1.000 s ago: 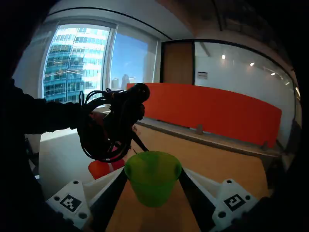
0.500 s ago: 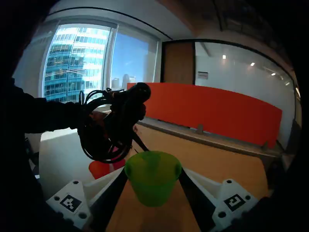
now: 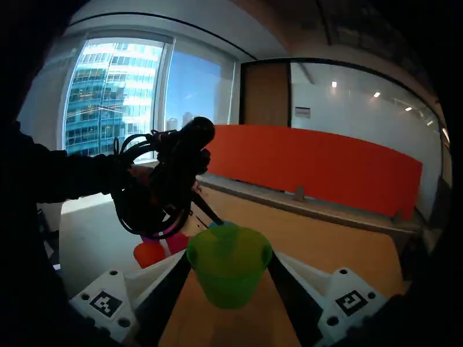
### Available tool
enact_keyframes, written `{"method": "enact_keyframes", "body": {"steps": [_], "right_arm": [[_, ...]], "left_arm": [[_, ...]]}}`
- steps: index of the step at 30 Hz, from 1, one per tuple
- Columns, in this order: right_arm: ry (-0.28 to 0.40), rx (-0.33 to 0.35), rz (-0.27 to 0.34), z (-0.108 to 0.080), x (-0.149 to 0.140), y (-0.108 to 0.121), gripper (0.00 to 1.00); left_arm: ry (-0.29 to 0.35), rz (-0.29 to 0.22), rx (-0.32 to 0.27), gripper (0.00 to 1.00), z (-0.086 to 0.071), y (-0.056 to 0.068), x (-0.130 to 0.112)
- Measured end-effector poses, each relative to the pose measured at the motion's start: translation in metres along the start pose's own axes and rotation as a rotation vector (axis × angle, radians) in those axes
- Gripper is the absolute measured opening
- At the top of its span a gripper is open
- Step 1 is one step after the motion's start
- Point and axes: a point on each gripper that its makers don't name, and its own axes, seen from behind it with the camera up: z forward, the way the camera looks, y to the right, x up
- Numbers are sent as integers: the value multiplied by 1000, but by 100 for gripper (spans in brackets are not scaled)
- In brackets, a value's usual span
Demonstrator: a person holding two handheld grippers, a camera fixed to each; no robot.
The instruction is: Pour water
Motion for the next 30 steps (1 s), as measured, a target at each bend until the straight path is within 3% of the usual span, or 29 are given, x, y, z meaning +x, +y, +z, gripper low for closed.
{"method": "enact_keyframes", "body": {"steps": [17,30], "right_arm": [[22,18,-23,4,21,-17,93],[40,44,-39,9,35,-32,93]], "left_arm": [[324,-33,-11,87,-90,0,46],[512,-38,6,87,-151,-3,52]]}}
